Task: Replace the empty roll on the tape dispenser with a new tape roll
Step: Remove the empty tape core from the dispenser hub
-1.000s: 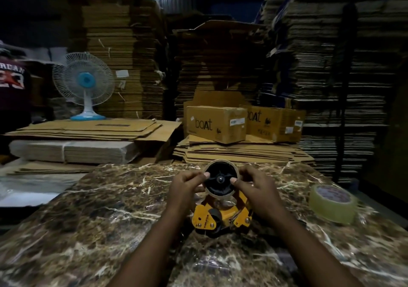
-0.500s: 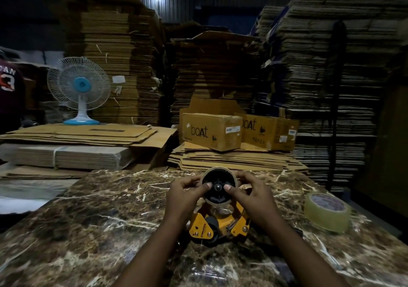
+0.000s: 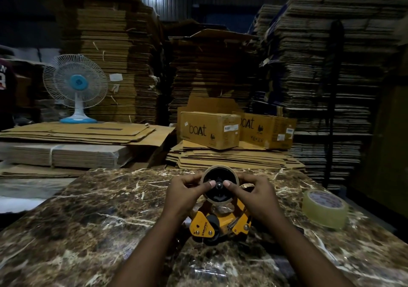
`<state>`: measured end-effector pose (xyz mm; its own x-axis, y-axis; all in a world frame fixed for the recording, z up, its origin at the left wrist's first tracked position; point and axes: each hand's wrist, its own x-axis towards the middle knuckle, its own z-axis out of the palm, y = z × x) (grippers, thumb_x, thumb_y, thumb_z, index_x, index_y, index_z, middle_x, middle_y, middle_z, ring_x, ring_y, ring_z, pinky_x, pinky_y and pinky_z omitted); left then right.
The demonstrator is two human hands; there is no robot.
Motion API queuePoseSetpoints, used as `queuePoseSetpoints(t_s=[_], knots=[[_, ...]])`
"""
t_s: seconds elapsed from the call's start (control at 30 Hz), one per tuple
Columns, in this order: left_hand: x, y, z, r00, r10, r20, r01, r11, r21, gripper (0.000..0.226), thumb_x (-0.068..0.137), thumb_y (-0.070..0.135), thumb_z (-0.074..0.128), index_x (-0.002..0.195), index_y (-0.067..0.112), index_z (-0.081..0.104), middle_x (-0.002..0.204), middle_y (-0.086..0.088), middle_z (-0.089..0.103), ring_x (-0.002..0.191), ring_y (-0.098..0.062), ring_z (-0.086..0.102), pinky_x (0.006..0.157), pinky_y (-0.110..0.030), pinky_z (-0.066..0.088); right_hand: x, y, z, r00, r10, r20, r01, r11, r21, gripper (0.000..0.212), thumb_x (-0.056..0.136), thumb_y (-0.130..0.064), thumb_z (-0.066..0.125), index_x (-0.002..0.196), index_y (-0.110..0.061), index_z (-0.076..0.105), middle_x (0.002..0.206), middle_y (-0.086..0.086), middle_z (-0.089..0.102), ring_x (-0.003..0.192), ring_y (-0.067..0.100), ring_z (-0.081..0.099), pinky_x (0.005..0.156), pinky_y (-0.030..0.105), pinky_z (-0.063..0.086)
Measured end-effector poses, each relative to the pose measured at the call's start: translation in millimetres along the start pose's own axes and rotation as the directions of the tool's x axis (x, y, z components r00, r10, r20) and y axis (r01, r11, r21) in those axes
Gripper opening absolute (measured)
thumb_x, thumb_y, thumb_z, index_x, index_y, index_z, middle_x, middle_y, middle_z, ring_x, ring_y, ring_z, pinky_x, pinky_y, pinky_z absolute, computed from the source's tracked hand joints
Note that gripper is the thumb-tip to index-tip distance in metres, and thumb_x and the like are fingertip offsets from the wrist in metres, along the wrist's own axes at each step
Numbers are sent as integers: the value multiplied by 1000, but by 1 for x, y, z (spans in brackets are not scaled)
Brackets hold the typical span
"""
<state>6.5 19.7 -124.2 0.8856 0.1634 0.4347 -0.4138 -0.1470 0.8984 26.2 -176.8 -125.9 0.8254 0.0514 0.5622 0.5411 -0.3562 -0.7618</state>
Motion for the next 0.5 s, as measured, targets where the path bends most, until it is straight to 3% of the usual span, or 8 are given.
queuePoseSetpoints(t_s=[0.13, 0.23, 0.33, 0.43, 0.5], knots=[[1, -1, 0, 1000, 14, -2, -14, 999, 37, 29, 74, 17, 84, 101, 8, 79, 94, -5, 80, 89, -16, 76, 77, -33, 62, -1, -4, -2, 1000, 9, 16, -9, 1000, -13, 72, 65, -71, 74, 116, -20, 78, 111, -5, 78, 106, 7, 71, 86, 39, 63], [1, 1, 0, 1000, 13, 12, -13, 999, 46, 22, 76, 14, 83, 97, 7, 79, 91, -7, 80, 87, -17, 76, 74, -30, 61, -2, -10, -3, 999, 14, 30, -12, 997, -79, 46, 76, -55, 78, 107, -22, 81, 97, -9, 80, 90, 1, 73, 76, 31, 62], [3, 2, -1, 999, -43, 18, 42, 998, 51, 15, 77, 13, 82, 89, 4, 80, 83, -8, 79, 79, -17, 77, 64, -22, 58, -2, -13, -3, 997, 56, 49, -49, 991, -127, 23, 82, -48, 78, 90, -26, 81, 74, -7, 78, 69, 3, 74, 63, 33, 62], [7, 1, -1, 995, -102, 12, 100, 991, 92, 24, 72, 23, 86, 78, 2, 77, 76, -11, 77, 75, -20, 76, 62, -28, 57, 0, -14, -3, 990, 112, 91, -102, 989, -112, 25, 85, -42, 78, 65, -27, 72, 54, -11, 70, 51, -2, 66, 48, 24, 50], [8, 1, 0, 990, -141, 9, 139, 983, 121, 28, 68, 30, 88, 71, 5, 75, 71, -7, 75, 67, -17, 73, 59, -27, 53, 2, -13, -4, 985, 144, 90, -136, 987, -85, 26, 84, -38, 80, 64, -24, 71, 49, -10, 67, 45, -3, 62, 44, 16, 42]])
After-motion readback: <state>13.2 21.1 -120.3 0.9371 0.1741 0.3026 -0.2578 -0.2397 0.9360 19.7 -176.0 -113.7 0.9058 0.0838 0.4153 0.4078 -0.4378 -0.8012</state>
